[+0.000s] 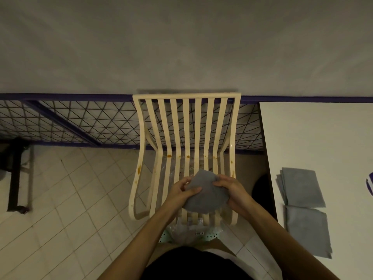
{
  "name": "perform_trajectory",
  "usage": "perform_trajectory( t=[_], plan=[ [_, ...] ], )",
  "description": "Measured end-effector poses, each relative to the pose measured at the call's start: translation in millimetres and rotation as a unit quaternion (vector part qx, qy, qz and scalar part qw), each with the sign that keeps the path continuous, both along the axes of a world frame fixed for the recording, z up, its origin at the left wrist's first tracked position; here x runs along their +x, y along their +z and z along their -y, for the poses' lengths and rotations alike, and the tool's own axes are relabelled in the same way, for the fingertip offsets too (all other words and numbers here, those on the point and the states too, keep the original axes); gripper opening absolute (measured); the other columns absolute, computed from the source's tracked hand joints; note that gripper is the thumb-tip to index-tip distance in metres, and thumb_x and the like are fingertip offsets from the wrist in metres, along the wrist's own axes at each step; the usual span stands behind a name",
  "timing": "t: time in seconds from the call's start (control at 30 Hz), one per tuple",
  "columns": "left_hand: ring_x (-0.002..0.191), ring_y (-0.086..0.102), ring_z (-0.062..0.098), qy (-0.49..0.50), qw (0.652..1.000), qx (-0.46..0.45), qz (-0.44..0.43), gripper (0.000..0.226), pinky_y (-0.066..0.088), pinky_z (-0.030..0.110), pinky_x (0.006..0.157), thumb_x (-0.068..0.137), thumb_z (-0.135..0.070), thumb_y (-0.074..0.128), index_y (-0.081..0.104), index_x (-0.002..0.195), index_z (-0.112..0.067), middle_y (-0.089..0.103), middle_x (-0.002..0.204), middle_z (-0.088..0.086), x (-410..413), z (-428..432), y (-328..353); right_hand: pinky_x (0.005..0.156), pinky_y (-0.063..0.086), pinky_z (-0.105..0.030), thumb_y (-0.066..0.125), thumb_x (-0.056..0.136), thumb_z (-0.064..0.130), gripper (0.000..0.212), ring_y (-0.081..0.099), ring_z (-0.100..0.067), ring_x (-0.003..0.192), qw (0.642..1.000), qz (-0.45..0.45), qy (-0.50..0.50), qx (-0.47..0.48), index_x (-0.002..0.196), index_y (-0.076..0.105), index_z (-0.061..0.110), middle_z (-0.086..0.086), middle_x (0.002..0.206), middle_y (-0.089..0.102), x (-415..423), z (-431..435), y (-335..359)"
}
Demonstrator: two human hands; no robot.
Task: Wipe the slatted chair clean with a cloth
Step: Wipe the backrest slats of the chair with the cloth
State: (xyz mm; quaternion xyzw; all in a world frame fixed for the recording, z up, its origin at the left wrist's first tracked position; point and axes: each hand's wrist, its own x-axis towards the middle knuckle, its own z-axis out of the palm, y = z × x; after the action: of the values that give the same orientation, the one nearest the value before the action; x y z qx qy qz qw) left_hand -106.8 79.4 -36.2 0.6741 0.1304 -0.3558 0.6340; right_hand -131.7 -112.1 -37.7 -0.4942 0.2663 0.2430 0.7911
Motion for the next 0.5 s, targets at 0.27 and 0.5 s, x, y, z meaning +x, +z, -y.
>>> perform_trajectory(
  t=[0.27,0.5],
  plan=[
    [0.096,0.068,0.019,0.042,0.999,-0.023,0.009,0.032,0.056,0.028,0.078,0.081,-0.022,0.070,0.065,0.111,-0.013,0.070,0.106,0.008,-11.2,-15.3,5.7,0.091,0.051,-0.046,0.057,0.092,0.026,0.040,0.062,-0.034,0.111,0.981,-0.062,-0.084,0.166,0.126,0.061,0.005,-0.019,0.123,0.064,-11.0,-14.6,16.3],
    [0.093,0.067,0.020,0.135,0.990,-0.036,0.010,0.021,0.058,0.031,0.070,0.085,-0.015,0.068,0.061,0.104,-0.020,0.069,0.102,0.005,-20.0,-19.5,19.2,0.100,0.046,-0.053,0.044,0.097,0.044,0.053,0.053,-0.038,0.125,0.934,-0.095,-0.187,0.290,0.139,0.048,0.013,-0.019,0.135,0.055,-35.4,-47.1,-1.2]
  ],
)
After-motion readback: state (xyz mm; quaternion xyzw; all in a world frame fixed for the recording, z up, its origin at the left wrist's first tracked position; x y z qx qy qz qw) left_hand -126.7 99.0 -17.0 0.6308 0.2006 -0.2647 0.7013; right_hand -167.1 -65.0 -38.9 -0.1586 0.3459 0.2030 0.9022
